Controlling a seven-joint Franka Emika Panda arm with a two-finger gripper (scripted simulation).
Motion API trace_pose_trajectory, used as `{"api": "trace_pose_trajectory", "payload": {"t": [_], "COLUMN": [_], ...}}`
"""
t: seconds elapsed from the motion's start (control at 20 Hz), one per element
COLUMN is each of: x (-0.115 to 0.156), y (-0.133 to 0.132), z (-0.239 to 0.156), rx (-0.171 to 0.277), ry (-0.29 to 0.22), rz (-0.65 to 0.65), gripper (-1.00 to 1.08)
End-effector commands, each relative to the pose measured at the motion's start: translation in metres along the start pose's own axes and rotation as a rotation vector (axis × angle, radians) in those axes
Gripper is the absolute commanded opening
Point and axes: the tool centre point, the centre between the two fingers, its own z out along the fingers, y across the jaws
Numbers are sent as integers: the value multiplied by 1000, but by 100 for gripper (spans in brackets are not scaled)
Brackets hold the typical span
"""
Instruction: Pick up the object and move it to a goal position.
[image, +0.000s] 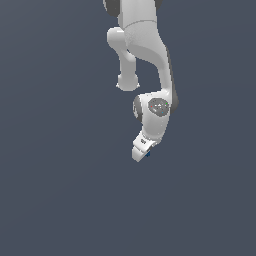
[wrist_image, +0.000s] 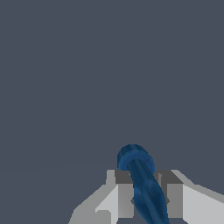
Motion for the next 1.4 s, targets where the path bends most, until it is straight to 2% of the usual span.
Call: {"api": "trace_pose_trajectory", "payload": {"t": [0.0, 0.25, 0.55, 1.35], "x": [0, 0, 0, 3], "y": [0, 4, 17, 80], "z": [0, -11, -44, -198], "rx": [0, 0, 0, 2], "ry": [0, 0, 0, 1], "rz": [0, 0, -1, -1], "gripper": [-100, -100, -100, -100]}}
